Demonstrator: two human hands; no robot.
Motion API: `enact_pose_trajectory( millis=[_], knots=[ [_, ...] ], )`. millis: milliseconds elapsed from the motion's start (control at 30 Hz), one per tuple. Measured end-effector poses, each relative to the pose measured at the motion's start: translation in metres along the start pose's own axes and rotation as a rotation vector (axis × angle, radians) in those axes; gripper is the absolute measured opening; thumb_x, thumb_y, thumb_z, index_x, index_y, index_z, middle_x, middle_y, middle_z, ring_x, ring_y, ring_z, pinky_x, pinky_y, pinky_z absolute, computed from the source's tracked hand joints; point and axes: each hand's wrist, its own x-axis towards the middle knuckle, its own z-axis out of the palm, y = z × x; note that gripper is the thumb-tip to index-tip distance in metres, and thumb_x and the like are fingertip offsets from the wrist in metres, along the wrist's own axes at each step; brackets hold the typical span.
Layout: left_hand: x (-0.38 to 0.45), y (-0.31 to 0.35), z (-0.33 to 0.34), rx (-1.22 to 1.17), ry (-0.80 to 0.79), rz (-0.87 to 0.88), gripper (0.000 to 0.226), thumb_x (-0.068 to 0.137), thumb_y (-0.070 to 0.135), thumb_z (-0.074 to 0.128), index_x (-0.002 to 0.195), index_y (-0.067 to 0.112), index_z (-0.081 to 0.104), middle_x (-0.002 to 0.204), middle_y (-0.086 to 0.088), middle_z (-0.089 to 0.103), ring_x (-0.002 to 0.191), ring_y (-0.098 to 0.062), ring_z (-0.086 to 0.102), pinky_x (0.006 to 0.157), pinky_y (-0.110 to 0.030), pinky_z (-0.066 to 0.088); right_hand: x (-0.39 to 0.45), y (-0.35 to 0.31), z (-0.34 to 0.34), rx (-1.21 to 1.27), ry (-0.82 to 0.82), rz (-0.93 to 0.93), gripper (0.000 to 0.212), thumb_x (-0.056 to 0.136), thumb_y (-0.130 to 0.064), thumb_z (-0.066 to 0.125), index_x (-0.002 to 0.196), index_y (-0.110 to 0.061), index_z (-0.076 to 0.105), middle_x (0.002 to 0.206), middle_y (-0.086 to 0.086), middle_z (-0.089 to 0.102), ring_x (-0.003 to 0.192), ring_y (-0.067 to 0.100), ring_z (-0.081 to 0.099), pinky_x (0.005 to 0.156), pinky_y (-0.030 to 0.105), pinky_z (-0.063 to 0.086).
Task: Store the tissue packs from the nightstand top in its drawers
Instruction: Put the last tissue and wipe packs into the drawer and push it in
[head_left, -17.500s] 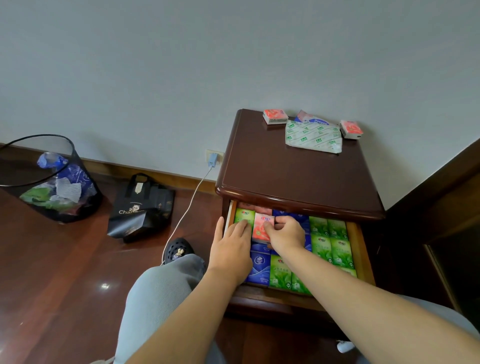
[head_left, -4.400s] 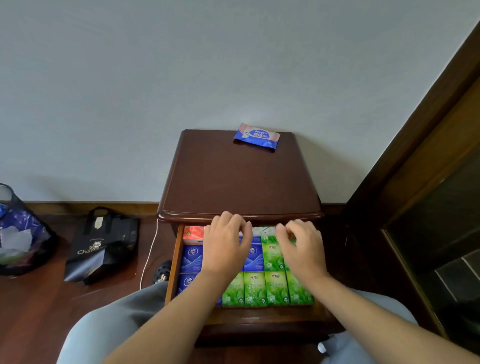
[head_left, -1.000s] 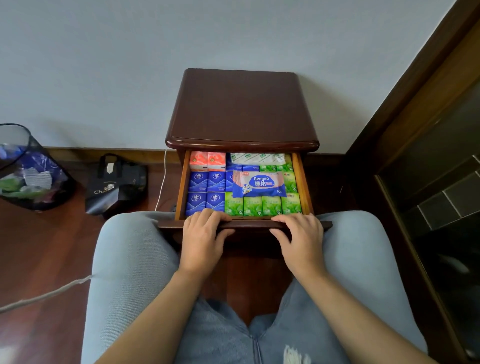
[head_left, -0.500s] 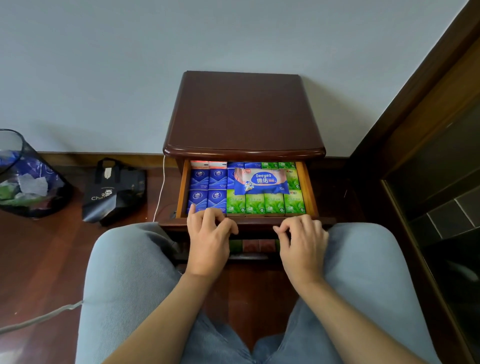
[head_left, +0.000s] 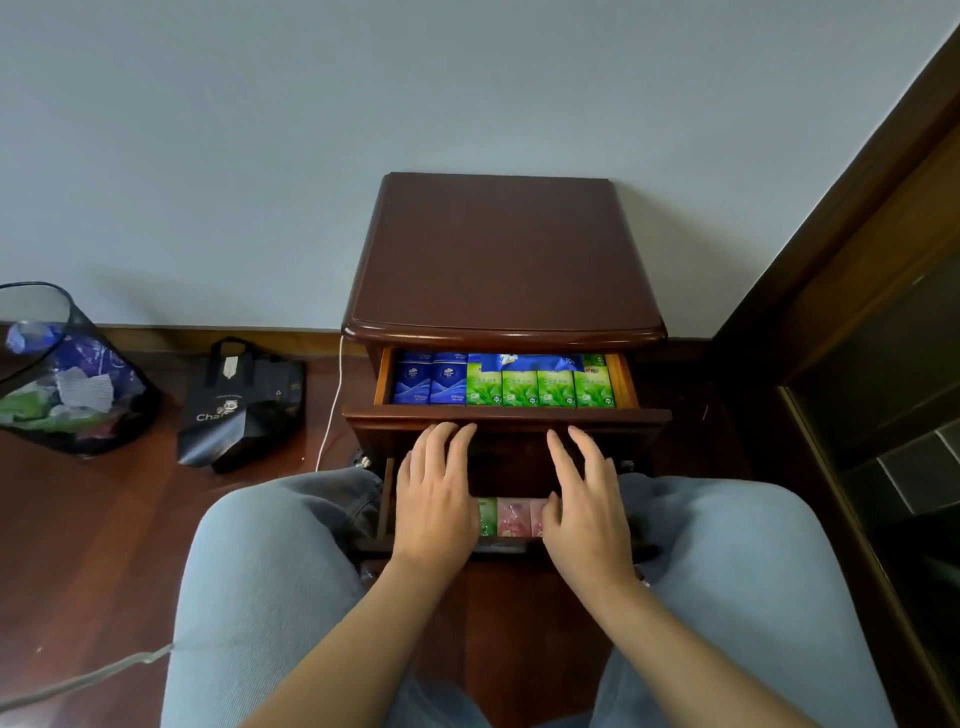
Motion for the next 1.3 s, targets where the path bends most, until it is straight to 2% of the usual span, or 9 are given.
enact_pose_trajectory(
  millis=[100,167,267,467,733,1033,1300],
  knots=[
    [0.013,-0.002,0.000,-0.004,-0.152,-0.017,0.090,0.092,0.017,0.060,0.165,0.024,0.007,0.169,-0.005,0.011,0.160,-0.026,0.000,0.127,-0.051,0.024,0.013,-0.003,0.006,-0.058,-0.099,-0.008,0.090,0.091,-0.003,0.066,0.167,-0.021,0.021,0.175,0.002,0.010,0.162,0.027,0.008,0.130,0.049,0.023],
    [0.024,-0.003,0.000,0.026,-0.219,-0.009,0.098,0.094,0.021,0.060,0.164,0.027,-0.009,0.171,-0.001,-0.004,0.159,-0.025,-0.013,0.128,-0.052,0.019,0.027,-0.004,0.007,-0.074,-0.135,0.007,0.092,0.093,-0.005,0.062,0.168,-0.021,0.011,0.176,0.001,0.001,0.162,0.025,0.000,0.131,0.047,0.017],
    [0.040,-0.006,0.002,0.043,-0.266,-0.005,0.102,0.094,0.021,0.060,0.163,0.029,-0.015,0.171,0.002,-0.011,0.158,-0.025,-0.021,0.128,-0.053,0.016,0.047,-0.005,0.007,-0.102,-0.164,0.032,0.093,0.095,-0.009,0.059,0.168,-0.022,0.002,0.176,0.000,-0.004,0.162,0.022,-0.008,0.132,0.045,0.010],
    [0.063,-0.012,0.007,0.041,-0.299,-0.013,0.102,0.095,0.019,0.058,0.162,0.029,-0.017,0.172,0.007,-0.016,0.158,-0.022,-0.018,0.129,-0.050,0.012,0.076,-0.008,0.009,-0.129,-0.196,0.051,0.093,0.098,-0.014,0.059,0.167,-0.021,-0.003,0.175,0.000,-0.009,0.161,0.021,-0.010,0.132,0.042,0.004],
    [0.080,-0.014,0.010,0.035,-0.306,-0.032,0.102,0.095,0.019,0.059,0.163,0.028,-0.017,0.171,0.008,-0.022,0.159,-0.020,-0.015,0.128,-0.048,0.011,0.096,-0.010,0.009,-0.107,-0.223,0.060,0.095,0.098,-0.015,0.062,0.168,-0.021,-0.003,0.175,0.000,-0.010,0.161,0.021,-0.009,0.133,0.044,0.007],
    [0.091,-0.012,0.008,0.044,-0.326,-0.027,0.103,0.096,0.021,0.061,0.163,0.024,-0.017,0.170,0.006,-0.025,0.160,-0.022,-0.009,0.129,-0.048,0.017,0.109,-0.007,0.009,-0.142,-0.252,0.046,0.100,0.097,-0.017,0.066,0.167,-0.021,-0.004,0.175,0.000,-0.011,0.162,0.021,-0.006,0.133,0.042,0.008],
    [0.100,-0.015,0.006,0.027,-0.358,-0.013,0.102,0.098,0.025,0.063,0.164,0.025,-0.015,0.171,0.007,-0.021,0.160,-0.021,-0.005,0.129,-0.047,0.019,0.117,-0.004,0.012,-0.154,-0.260,0.034,0.099,0.097,-0.021,0.067,0.167,-0.021,-0.003,0.176,0.001,-0.005,0.162,0.022,-0.001,0.132,0.043,0.008]
  ],
)
